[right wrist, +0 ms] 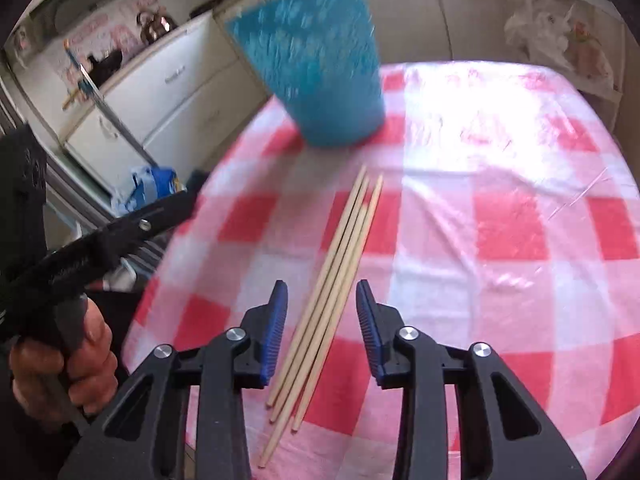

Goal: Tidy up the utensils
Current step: 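Move both grippers back down to the remaining chopsticks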

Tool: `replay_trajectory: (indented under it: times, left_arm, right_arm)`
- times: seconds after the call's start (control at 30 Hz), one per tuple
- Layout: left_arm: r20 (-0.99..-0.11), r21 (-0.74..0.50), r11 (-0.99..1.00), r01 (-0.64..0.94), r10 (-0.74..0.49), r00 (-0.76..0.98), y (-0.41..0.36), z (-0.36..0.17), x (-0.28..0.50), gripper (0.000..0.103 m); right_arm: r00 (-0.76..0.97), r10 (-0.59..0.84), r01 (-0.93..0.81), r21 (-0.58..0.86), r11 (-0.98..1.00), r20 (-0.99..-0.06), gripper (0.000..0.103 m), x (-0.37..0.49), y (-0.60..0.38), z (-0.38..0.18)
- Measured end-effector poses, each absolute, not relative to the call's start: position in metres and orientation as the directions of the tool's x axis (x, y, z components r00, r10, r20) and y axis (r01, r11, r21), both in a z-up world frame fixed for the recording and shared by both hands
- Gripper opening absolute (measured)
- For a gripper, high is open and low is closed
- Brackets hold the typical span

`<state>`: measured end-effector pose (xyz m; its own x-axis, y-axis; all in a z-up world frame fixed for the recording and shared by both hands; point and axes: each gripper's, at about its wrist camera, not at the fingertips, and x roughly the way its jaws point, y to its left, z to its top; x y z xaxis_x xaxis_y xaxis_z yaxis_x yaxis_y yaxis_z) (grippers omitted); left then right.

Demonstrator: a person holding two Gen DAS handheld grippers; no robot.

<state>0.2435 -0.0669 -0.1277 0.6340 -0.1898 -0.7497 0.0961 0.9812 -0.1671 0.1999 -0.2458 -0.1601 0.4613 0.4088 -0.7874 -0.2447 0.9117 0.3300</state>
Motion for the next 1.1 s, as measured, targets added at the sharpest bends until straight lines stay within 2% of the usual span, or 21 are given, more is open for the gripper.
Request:
replay_trajectory:
  times: [0.17,0.37,0.47,0.57,0.87,1.1]
  left_arm:
    - [-0.758,-0.138,0.98,0.143,-0.198,0.622,-0.094,-0.135,0.246,0.076]
    - [-0.769,-0.129,0.981,0.142,-0.189,0.61,-0.102,-0.138,0.263,0.076]
    - [-0.785,-0.096,0.98,0.173,-0.181,0.593,-0.113,-0.144,0.273,0.076]
    - [-0.798,-0.073,0.978,0.196,-0.175,0.577,-0.121,-0.15,0.279,0.076]
    - [-0.824,-0.055,0.977,0.208,-0.162,0.543,-0.135,-0.168,0.286,0.075]
    - [-0.839,-0.024,0.975,0.222,-0.141,0.526,-0.138,-0.173,0.292,0.076]
  right_arm:
    - [0.459,0.394,-0.235,0.319,0.918,-0.797,0.028,0.203,-0.243,-0.168]
    - [0.476,0.375,-0.209,0.312,0.927,-0.796,0.028,0.208,-0.248,-0.166]
    - [0.486,0.337,-0.234,0.252,0.939,-0.806,0.027,0.211,-0.241,-0.166]
    - [0.478,0.371,-0.219,0.301,0.928,-0.796,0.027,0.212,-0.249,-0.164]
    - [0.491,0.336,-0.216,0.261,0.941,-0.804,0.027,0.213,-0.252,-0.167]
    - [0.51,0.261,-0.254,0.147,0.956,-0.82,0.026,0.212,-0.243,-0.166]
